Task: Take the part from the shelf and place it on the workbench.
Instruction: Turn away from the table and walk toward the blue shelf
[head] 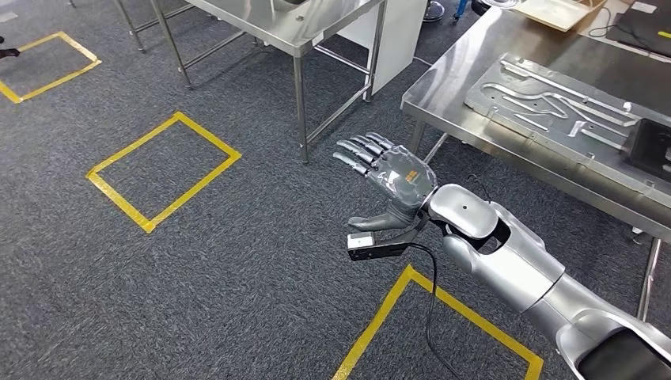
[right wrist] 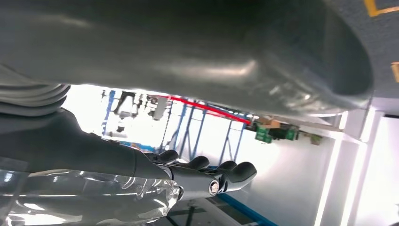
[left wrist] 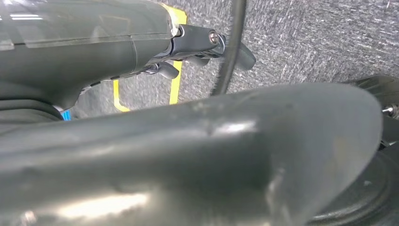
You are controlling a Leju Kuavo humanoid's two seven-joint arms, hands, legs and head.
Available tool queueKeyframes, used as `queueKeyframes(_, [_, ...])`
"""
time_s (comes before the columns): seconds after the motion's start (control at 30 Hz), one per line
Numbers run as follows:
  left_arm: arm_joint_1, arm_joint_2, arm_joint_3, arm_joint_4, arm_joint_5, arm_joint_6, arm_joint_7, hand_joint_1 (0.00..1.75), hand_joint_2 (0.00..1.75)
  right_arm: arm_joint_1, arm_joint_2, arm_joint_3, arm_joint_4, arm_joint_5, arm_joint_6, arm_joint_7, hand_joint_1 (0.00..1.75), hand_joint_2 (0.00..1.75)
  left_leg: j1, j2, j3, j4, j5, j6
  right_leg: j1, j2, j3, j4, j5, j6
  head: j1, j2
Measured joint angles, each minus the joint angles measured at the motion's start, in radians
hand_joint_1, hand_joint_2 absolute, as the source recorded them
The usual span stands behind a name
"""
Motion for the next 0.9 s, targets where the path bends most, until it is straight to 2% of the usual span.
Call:
queueKeyframes(0.03, [0.000, 0.000, 0.000, 0.000, 0.001, -0.001, -0.001, 0.00, 0.00, 0.001, -0.001, 0.001, 0.000, 0.000, 0.000, 0.000, 0.00, 0.00, 0.000, -0.013, 0.000, 0.001, 0.000, 0.000, 0.000, 0.002, -0.005, 0.003, 0.014, -0.001, 0.000, 0.000])
queueKeyframes(0.07, [0.001, -0.001, 0.000, 0.000, 0.002, -0.001, -0.002, 0.00, 0.00, 0.002, -0.001, 0.002, 0.000, 0.000, 0.000, 0.000, 0.00, 0.00, 0.000, -0.026, 0.001, 0.002, 0.000, 0.000, 0.000, 0.007, 0.010, -0.034, 0.046, -0.003, 0.000, 0.000])
queueKeyframes(0.1, [0.001, -0.001, 0.000, 0.000, 0.004, -0.002, -0.003, 0.00, 0.00, 0.001, -0.001, 0.003, 0.000, 0.000, 0.000, 0.000, 0.00, 0.00, 0.000, -0.038, 0.001, 0.003, 0.000, -0.001, -0.001, 0.020, 0.038, -0.097, 0.087, -0.006, 0.000, 0.000])
queueKeyframes(0.13, [0.000, -0.002, 0.000, 0.000, 0.006, -0.002, -0.005, 0.00, 0.00, -0.001, -0.001, 0.003, 0.000, 0.000, 0.000, 0.000, 0.00, 0.00, -0.001, -0.050, 0.000, 0.005, 0.000, -0.003, -0.003, 0.046, 0.068, -0.163, 0.118, -0.010, 0.000, 0.000])
queueKeyframes(0.17, [0.000, -0.002, 0.000, 0.000, 0.009, -0.002, -0.007, 0.00, 0.00, -0.002, -0.001, 0.003, 0.000, 0.000, 0.000, 0.000, 0.00, 0.00, -0.001, -0.062, -0.003, 0.007, 0.001, -0.007, -0.005, 0.069, 0.091, -0.216, 0.140, -0.013, 0.000, 0.000])
queueKeyframes(0.2, [-0.001, -0.003, 0.000, 0.001, 0.011, -0.003, -0.008, 0.00, 0.00, -0.002, -0.001, 0.004, 0.000, 0.001, -0.001, 0.000, 0.00, 0.00, 0.000, -0.072, -0.007, 0.008, 0.002, -0.013, -0.005, 0.086, 0.103, -0.246, 0.147, -0.015, 0.000, 0.000])
queueKeyframes(0.23, [0.000, -0.003, 0.000, 0.001, 0.013, -0.003, -0.009, 0.00, 0.00, -0.002, -0.001, 0.004, 0.000, 0.002, -0.001, -0.001, 0.00, 0.00, 0.001, -0.084, -0.011, 0.008, 0.005, -0.020, -0.004, 0.091, 0.106, -0.256, 0.145, -0.018, 0.000, 0.000])
queueKeyframes(0.3, [0.003, -0.003, 0.000, 0.002, 0.016, -0.003, -0.011, 0.00, 0.00, -0.003, 0.001, 0.006, -0.002, 0.004, -0.001, -0.001, 0.00, 0.00, 0.005, -0.099, -0.017, 0.006, 0.008, -0.033, -0.004, 0.067, 0.109, -0.264, 0.149, -0.025, 0.000, 0.000])
queueKeyframes(0.33, [0.004, -0.003, 0.000, 0.002, 0.017, -0.003, -0.011, 0.00, 0.00, -0.003, 0.002, 0.006, -0.004, 0.005, -0.002, -0.001, 0.00, 0.00, 0.004, -0.085, -0.022, 0.015, 0.001, -0.038, -0.005, 0.054, 0.114, -0.270, 0.151, -0.032, 0.000, 0.000])
queueKeyframes(0.37, [0.004, -0.003, 0.000, 0.003, 0.017, -0.003, -0.011, 0.00, 0.00, -0.004, 0.003, 0.007, -0.005, 0.005, -0.002, -0.001, 0.00, 0.00, 0.002, -0.060, -0.034, 0.042, -0.016, -0.043, -0.007, 0.040, 0.118, -0.275, 0.153, -0.038, 0.000, 0.000])
queueKeyframes(0.43, [0.004, -0.003, 0.000, 0.004, 0.018, -0.004, -0.011, 0.00, 0.00, -0.003, 0.004, 0.009, -0.006, 0.008, -0.003, -0.001, 0.00, 0.00, 0.001, 0.001, -0.084, 0.152, -0.075, -0.050, -0.005, 0.012, 0.123, -0.280, 0.153, -0.048, 0.000, 0.000])
queueKeyframes(0.47, [0.003, -0.003, 0.000, 0.005, 0.019, -0.004, -0.011, 0.00, 0.00, -0.001, 0.004, 0.011, -0.006, 0.011, -0.003, 0.000, 0.00, 0.00, 0.003, 0.015, -0.115, 0.216, -0.102, -0.053, -0.003, -0.003, 0.123, -0.279, 0.152, -0.050, 0.000, 0.000])
queueKeyframes(0.5, [0.003, -0.003, 0.000, 0.005, 0.019, -0.003, -0.011, 0.00, 0.00, 0.002, 0.004, 0.013, -0.006, 0.013, -0.004, 0.001, 0.00, 0.00, 0.004, 0.023, -0.136, 0.262, -0.115, -0.056, -0.002, -0.017, 0.124, -0.278, 0.150, -0.050, 0.000, 0.000])
queueKeyframes(0.53, [0.003, -0.003, 0.000, 0.005, 0.019, -0.003, -0.011, 0.00, 0.00, 0.005, 0.004, 0.016, -0.006, 0.015, -0.004, 0.002, 0.00, 0.00, 0.006, 0.026, -0.141, 0.274, -0.111, -0.058, -0.001, -0.031, 0.124, -0.276, 0.148, -0.050, 0.000, 0.000])
queueKeyframes(0.57, [0.004, -0.003, 0.000, 0.005, 0.020, -0.003, -0.011, 0.00, 0.00, 0.007, 0.004, 0.018, -0.006, 0.016, -0.004, 0.002, 0.00, 0.00, 0.006, 0.029, -0.125, 0.246, -0.089, -0.058, 0.000, -0.044, 0.125, -0.274, 0.145, -0.049, 0.000, 0.000])
queueKeyframes(0.6, [0.005, -0.003, 0.000, 0.005, 0.020, -0.003, -0.011, 0.00, 0.00, 0.007, 0.004, 0.019, -0.007, 0.017, -0.005, 0.003, 0.00, 0.00, 0.006, 0.038, -0.092, 0.187, -0.057, -0.057, 0.000, -0.056, 0.127, -0.272, 0.141, -0.046, 0.000, 0.000])
queueKeyframes(0.63, [0.005, -0.003, 0.000, 0.006, 0.020, -0.003, -0.011, 0.00, 0.00, 0.008, 0.004, 0.019, -0.007, 0.018, -0.006, 0.004, 0.00, 0.00, 0.004, 0.056, -0.055, 0.119, -0.034, -0.054, 0.001, -0.067, 0.129, -0.269, 0.136, -0.043, 0.000, 0.000])
queueKeyframes(0.7, [0.004, -0.003, 0.000, 0.006, 0.020, -0.003, -0.011, 0.00, 0.00, 0.006, 0.004, 0.019, -0.008, 0.018, -0.008, 0.006, 0.00, 0.00, -0.003, 0.079, -0.008, 0.028, -0.009, -0.043, 0.006, -0.086, 0.131, -0.265, 0.129, -0.034, 0.000, 0.000])
queueKeyframes(0.73, [0.004, -0.003, 0.000, 0.006, 0.020, -0.003, -0.012, 0.00, 0.00, 0.006, 0.004, 0.019, -0.008, 0.019, -0.008, 0.007, 0.00, 0.00, -0.007, 0.080, -0.004, 0.016, -0.011, -0.036, 0.009, -0.095, 0.132, -0.266, 0.128, -0.029, 0.000, 0.000])
queueKeyframes(0.8, [0.006, -0.003, 0.000, 0.006, 0.020, -0.003, -0.012, 0.00, 0.00, 0.006, 0.005, 0.019, -0.010, 0.019, -0.010, 0.007, 0.00, 0.00, -0.006, 0.059, -0.006, 0.012, -0.006, -0.024, 0.010, -0.109, 0.136, -0.268, 0.125, -0.019, 0.000, 0.000])
queueKeyframes(0.83, [0.007, -0.004, 0.000, 0.006, 0.021, -0.003, -0.012, 0.00, 0.00, 0.006, 0.006, 0.019, -0.012, 0.019, -0.011, 0.007, 0.00, 0.00, -0.005, 0.049, -0.005, 0.007, -0.003, -0.019, 0.008, -0.099, 0.135, -0.262, 0.117, -0.014, 0.000, 0.000])
queueKeyframes(0.9, [0.006, -0.004, 0.000, 0.006, 0.021, -0.003, -0.013, 0.00, 0.00, 0.006, 0.005, 0.016, -0.014, 0.020, -0.013, 0.008, 0.00, 0.00, -0.001, 0.031, -0.001, -0.001, 0.003, -0.007, 0.002, -0.050, 0.108, -0.197, 0.074, -0.007, 0.000, 0.000])
